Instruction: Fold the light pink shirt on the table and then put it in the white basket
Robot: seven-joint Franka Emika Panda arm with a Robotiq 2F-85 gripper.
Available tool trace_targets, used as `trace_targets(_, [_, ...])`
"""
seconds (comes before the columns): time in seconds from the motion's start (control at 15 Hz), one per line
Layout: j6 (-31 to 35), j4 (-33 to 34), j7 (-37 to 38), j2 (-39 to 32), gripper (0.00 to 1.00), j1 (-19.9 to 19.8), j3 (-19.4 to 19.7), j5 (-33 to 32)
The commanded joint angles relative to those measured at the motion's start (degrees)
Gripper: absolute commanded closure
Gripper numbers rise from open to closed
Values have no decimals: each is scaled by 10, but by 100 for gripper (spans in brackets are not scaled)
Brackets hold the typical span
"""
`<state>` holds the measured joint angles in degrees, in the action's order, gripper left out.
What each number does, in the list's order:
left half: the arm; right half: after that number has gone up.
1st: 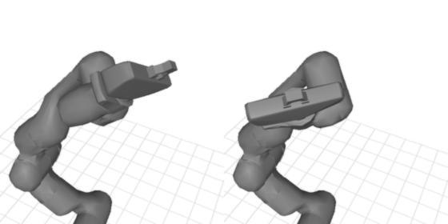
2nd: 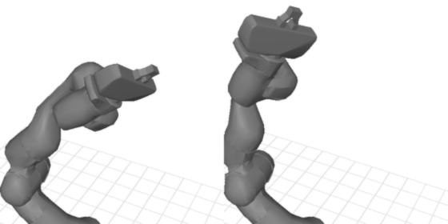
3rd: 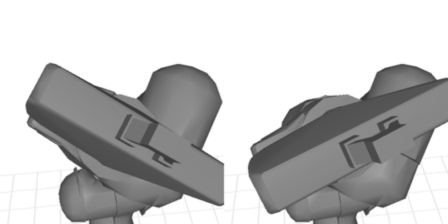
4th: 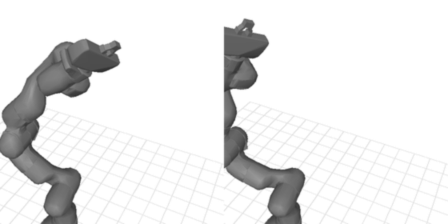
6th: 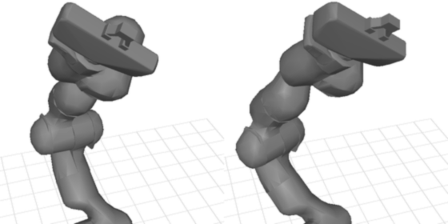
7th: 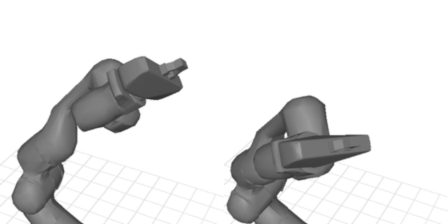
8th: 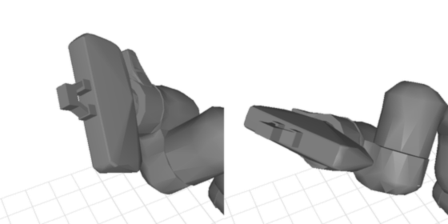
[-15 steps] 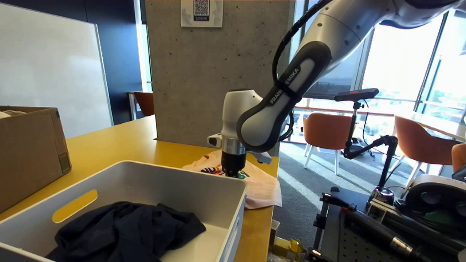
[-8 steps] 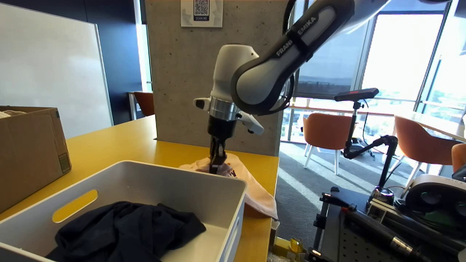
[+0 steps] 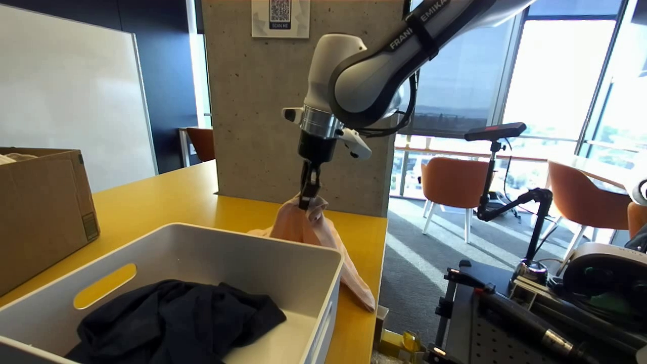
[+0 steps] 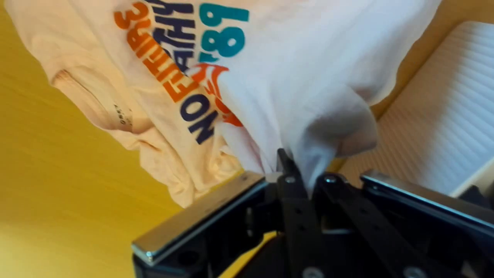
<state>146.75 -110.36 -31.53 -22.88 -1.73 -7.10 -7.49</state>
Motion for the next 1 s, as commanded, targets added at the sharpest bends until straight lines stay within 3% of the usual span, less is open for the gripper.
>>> trace_targets(0.0, [-12,35,10,-18,99,-29,43,-14])
trace_targets(0.2, [4,77,45,-61,99,-38,91,-43])
trace_targets(0.27, [4,90,65,-77,70,-36,105,-56])
trace_targets(0.4, [-9,109,87,-98,62,-36,114,-61])
trace_targets(0.6, [-17,121,116,-113,41,-30,115,-63])
trace_targets(0.93, [-80,76,154,-72,3,-6,115,-64])
